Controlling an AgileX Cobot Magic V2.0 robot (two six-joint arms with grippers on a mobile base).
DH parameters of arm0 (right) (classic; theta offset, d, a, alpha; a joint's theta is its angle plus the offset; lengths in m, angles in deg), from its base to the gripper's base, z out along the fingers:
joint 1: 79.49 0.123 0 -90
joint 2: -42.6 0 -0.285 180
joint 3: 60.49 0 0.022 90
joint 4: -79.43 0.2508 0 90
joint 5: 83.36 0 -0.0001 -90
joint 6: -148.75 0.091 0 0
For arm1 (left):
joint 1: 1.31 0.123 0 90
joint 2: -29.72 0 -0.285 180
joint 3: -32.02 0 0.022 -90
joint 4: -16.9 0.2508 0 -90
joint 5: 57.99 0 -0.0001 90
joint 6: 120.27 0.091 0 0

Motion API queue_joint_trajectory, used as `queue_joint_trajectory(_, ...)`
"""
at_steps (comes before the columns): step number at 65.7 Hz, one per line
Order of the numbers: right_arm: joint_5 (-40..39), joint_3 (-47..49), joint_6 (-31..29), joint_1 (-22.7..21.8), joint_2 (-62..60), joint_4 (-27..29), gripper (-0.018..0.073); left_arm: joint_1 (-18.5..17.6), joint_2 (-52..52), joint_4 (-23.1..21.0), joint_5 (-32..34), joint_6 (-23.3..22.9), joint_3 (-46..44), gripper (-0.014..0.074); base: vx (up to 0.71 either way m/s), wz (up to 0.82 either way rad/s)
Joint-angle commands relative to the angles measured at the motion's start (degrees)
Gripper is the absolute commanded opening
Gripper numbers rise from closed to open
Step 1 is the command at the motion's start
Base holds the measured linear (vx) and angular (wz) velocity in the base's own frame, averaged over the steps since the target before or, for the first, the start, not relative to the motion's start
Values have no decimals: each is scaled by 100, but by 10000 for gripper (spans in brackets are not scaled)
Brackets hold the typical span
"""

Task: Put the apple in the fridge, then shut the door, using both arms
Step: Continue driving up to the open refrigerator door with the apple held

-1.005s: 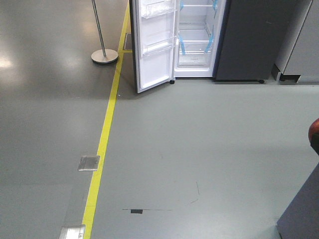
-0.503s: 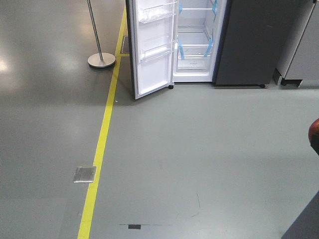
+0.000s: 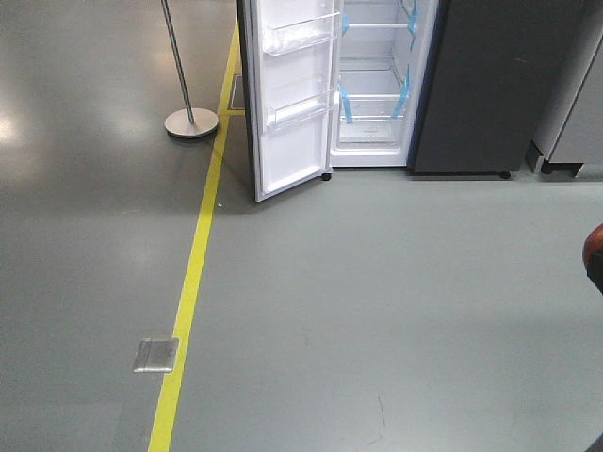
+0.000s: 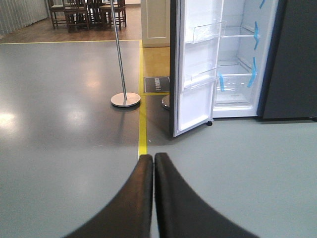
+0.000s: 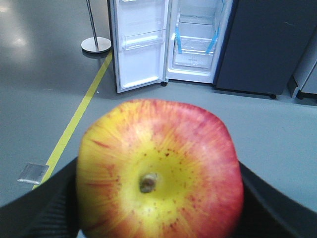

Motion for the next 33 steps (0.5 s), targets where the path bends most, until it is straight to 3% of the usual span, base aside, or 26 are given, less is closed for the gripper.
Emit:
queue_joint_trajectory(1, -498, 159, -36, -6, -15, 38, 188, -43, 84, -49, 417, -17, 107, -6, 19, 2)
queue_joint_trajectory(33, -498, 159, -36, -6, -15, 38, 188, -43, 84, -49, 417, -17, 107, -6, 18, 1)
